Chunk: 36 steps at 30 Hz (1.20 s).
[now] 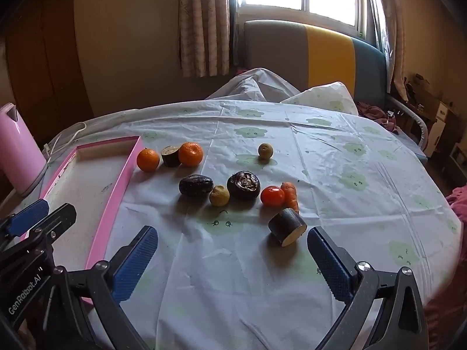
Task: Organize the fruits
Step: 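Move both open grippers toward the fruits beside the pink tray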
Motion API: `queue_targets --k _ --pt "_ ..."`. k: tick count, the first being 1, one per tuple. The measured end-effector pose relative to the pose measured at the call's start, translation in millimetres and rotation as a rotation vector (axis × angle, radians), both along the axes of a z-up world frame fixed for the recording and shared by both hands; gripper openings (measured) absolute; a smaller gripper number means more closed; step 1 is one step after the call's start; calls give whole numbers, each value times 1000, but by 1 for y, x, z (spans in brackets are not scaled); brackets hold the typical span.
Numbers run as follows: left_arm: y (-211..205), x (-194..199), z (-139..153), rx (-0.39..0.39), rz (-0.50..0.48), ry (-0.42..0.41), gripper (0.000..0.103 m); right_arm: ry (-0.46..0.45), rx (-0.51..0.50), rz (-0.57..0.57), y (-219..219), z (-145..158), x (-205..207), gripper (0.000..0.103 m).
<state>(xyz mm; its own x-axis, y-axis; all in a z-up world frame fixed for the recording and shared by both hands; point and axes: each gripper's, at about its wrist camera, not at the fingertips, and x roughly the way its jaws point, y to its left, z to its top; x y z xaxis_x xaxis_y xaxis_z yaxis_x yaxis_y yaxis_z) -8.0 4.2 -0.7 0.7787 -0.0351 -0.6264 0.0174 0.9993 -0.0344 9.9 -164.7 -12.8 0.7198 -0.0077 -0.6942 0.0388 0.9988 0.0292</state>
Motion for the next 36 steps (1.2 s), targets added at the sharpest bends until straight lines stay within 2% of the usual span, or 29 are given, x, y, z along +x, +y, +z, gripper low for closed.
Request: queue_targets --k 1,4,5,23,36 --pt "-2 12 -3 31 15 61 48 1 1 -6 0 0 0 103" --pt "-1 14 -6 31 18 67 48 8 9 -19 -1 -1 0 103" --pt "1 15 -6 28 19 68 48 0 -10 12 0 -3 -2 103" --pt "3 15 -7 31 49 76 49 -6 -19 37 4 -2 1 103" --pt "0 13 -6 31 25 76 49 2 -10 29 -1 -4 1 103"
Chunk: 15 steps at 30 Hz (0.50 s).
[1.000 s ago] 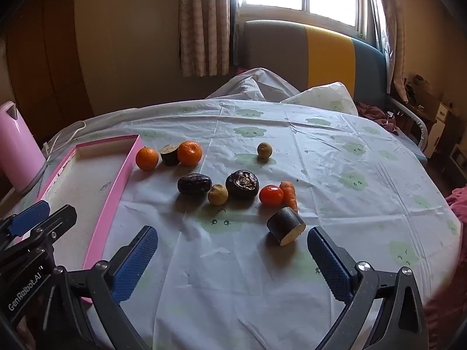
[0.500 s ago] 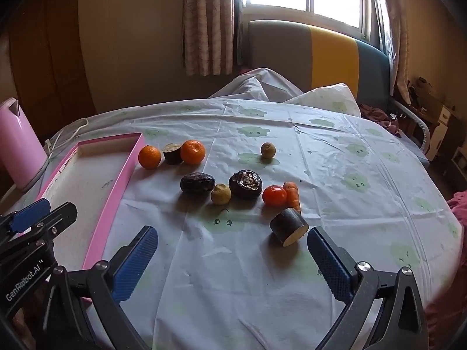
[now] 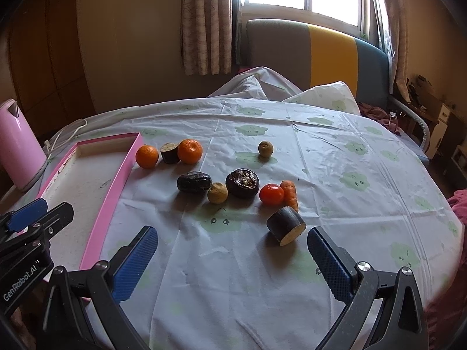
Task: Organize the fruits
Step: 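Move both open grippers toward the fruits beside the pink tray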
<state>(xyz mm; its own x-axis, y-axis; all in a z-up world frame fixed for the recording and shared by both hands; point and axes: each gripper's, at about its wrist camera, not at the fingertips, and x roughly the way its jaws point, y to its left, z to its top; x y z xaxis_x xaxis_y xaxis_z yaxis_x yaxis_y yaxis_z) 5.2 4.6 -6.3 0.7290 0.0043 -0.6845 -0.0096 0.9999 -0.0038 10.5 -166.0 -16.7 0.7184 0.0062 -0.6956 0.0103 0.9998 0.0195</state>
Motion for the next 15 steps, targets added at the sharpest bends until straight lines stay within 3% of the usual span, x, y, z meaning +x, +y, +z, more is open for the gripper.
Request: queue_targets --k 15 --pt "-8 -5 5 -9 -58 -17 50 -9 6 34 -1 0 -2 103"
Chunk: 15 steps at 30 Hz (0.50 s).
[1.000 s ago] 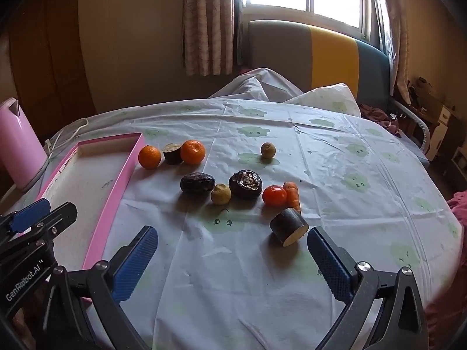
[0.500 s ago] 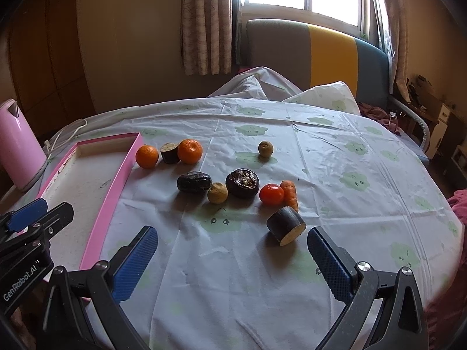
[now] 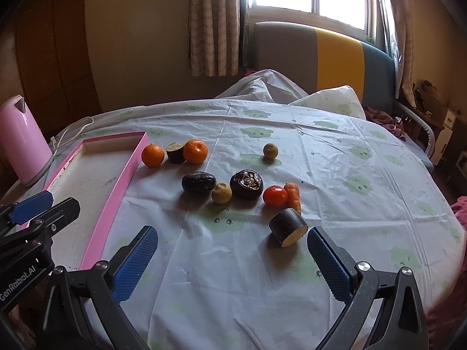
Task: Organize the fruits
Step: 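Move both open grippers toward the fruits beside the pink tray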
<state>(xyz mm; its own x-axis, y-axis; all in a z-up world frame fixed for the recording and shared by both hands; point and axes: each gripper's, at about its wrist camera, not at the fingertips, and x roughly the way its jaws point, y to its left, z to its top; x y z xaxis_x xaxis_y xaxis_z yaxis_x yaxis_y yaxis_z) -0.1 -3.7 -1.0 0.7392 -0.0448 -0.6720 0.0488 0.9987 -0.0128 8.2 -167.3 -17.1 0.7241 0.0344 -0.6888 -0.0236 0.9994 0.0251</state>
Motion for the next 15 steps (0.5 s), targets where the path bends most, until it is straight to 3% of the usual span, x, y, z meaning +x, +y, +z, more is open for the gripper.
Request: queue_targets --k 15 --pt "-5 12 -9 -39 -44 42 50 38 -3 -24 -9 -10 11 103"
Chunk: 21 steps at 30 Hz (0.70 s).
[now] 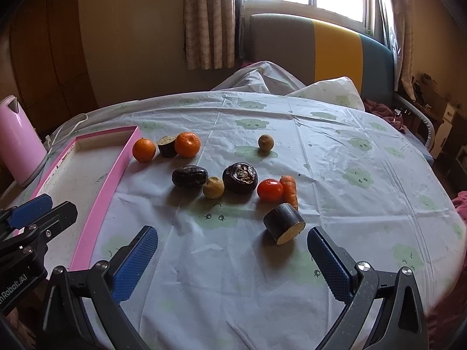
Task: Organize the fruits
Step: 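Move both open grippers toward the fruits beside the pink tray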
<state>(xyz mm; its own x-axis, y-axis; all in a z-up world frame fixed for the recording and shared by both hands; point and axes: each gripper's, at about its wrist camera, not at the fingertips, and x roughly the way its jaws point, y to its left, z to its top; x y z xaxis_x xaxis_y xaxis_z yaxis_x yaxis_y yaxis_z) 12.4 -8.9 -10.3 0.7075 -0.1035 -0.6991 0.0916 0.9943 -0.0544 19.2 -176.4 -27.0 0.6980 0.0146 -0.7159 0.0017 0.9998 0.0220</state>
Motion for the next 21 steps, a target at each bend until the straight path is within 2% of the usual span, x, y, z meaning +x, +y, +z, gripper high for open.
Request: queue_targets --k 2,3,5,10,14,17,18,19,21 --pt "0 0 0 -12 -2 1 51 1 8 -3 -3 -1 1 103" --pt "0 1 0 -12 -2 5 57 -1 7 -8 -5 -1 0 103" --pt "1 2 0 -30 -12 15 61 3 12 -9 -8 -1 1 103" --pt "-3 5 0 -35 -33 24 62 18 40 -40 -25 -4 0 103" --pt "-11 10 0 -10 -64 24 63 29 74 -73 -43 -8 2 103" --pt "-19 19 -1 7 -88 44 63 36 81 -89 -52 -10 7 94" --pt "-21 21 -1 0 -95 51 63 40 84 -89 -54 -11 9 88" --pt "-23 24 -1 -8 -100 58 63 46 85 -89 -55 -12 11 78" --pt "-28 29 -2 0 -105 62 63 60 91 -83 -58 -15 13 65"
